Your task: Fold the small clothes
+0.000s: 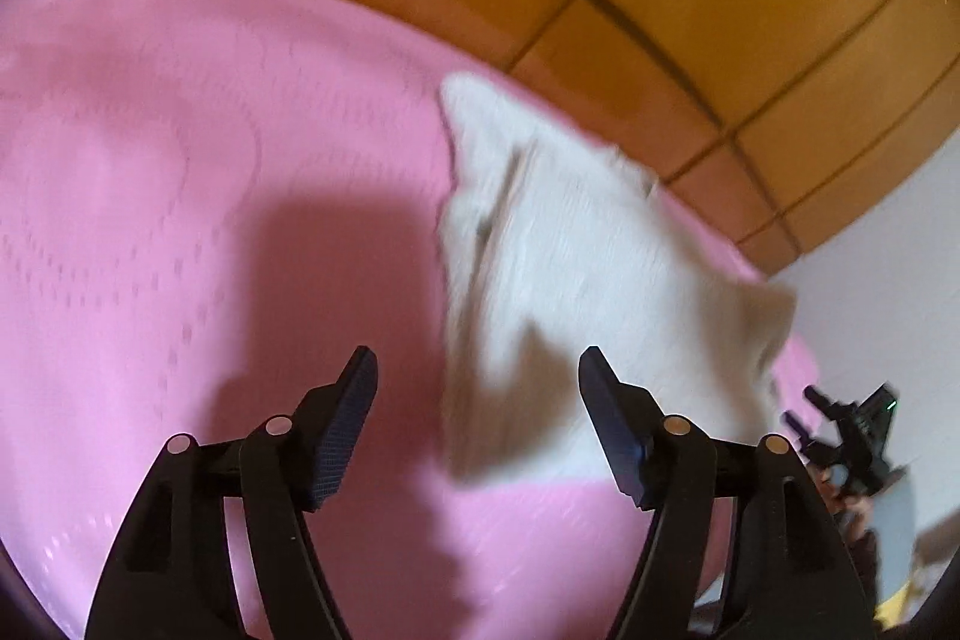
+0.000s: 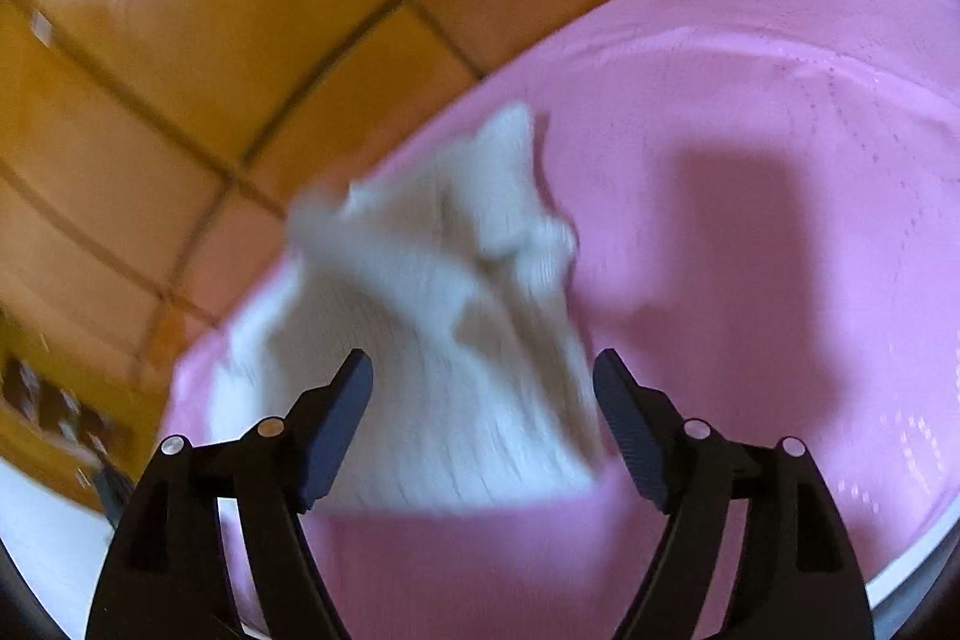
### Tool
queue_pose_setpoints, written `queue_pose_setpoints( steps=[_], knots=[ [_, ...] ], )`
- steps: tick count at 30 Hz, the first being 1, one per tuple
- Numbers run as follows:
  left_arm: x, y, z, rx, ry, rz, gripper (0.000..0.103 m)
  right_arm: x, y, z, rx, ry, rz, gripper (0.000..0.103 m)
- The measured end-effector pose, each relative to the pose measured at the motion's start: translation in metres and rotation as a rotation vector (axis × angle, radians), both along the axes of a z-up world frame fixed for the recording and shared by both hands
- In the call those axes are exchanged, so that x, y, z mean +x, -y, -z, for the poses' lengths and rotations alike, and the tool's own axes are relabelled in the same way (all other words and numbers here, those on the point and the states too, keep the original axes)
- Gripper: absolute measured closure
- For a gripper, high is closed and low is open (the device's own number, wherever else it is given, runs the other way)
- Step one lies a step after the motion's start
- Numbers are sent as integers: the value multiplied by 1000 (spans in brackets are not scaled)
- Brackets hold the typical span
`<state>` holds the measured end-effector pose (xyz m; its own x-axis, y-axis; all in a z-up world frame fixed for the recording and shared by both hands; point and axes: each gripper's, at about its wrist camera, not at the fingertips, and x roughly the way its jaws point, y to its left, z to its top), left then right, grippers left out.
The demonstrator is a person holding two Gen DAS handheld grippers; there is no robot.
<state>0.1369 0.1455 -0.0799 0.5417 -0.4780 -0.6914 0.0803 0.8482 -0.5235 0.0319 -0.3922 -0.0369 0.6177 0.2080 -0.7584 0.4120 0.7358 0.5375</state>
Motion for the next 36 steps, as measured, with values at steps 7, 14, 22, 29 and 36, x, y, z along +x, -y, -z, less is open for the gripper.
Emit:
queue_pose_setpoints(
  steps=[7, 14, 22, 29, 36],
  knots=[
    [2, 26, 15, 17, -30, 70, 85, 10, -47, 24, -159, -99, -89, 82],
    [-20, 15, 6, 9, 14, 67, 96, -8, -52, -8, -157, -54, -82, 92],
    [-67, 2, 1, -30, 10, 80, 100, -50, -71, -25, -116, -44, -105, 94],
    [-113, -12, -2, -52, -26, 85, 100, -95, -80, -30, -88, -90, -146, 94],
    [-131, -11, 2, -15, -78, 98, 99, -114, -82, -19, -88, -166, -179, 89]
  ],
)
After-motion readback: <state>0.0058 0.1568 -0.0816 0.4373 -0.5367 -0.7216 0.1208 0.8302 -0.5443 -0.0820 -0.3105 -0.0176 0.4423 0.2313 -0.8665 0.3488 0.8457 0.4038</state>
